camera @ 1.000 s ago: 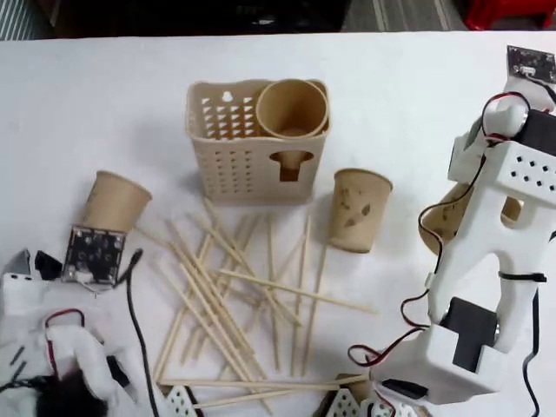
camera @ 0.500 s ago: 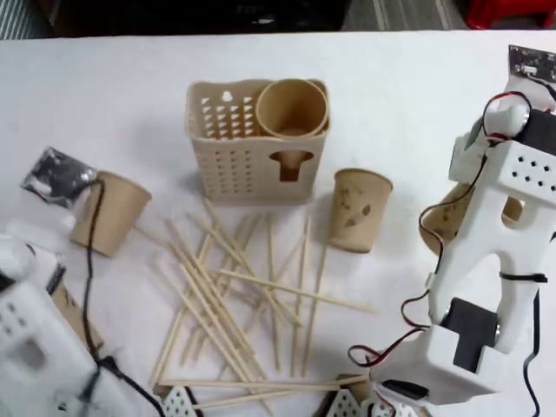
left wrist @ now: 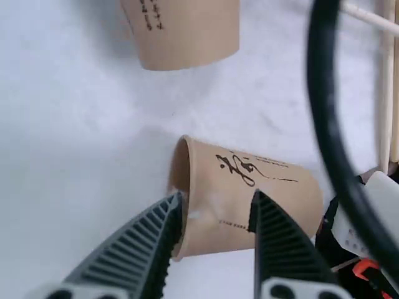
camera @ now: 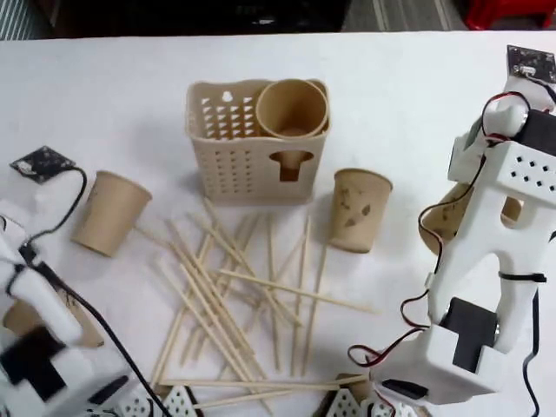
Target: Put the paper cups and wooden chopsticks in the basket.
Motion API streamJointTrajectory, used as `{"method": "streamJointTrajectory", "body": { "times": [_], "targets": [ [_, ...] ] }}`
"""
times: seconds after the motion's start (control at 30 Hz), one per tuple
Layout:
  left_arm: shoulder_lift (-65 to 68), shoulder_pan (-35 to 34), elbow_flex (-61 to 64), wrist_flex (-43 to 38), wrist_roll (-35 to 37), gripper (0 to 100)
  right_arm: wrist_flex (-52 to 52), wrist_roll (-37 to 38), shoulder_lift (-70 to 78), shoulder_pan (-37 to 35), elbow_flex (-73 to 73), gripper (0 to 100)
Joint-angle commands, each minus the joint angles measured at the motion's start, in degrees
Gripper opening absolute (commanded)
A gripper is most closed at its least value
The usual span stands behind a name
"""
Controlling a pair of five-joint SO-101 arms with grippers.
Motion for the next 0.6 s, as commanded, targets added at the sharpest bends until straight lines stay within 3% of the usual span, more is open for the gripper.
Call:
{"method": "streamJointTrajectory", "body": {
  "times": [0.0, 0.37, 0.57],
  "targets": [
    [6.9, -0.04, -5.63, 0.79, 0.35, 19, 0.13, 0.44, -2.59, -0.4, 0.62, 1.7],
    [18.33, -0.31, -10.2, 1.93, 1.85, 19, -0.04, 0.44, -3.03, -0.57, 3.78, 1.8],
    [18.24, -0.22, -6.51, 2.2, 1.05, 8, -0.04, 0.44, -3.12, -0.57, 3.6, 1.8]
  ]
}}
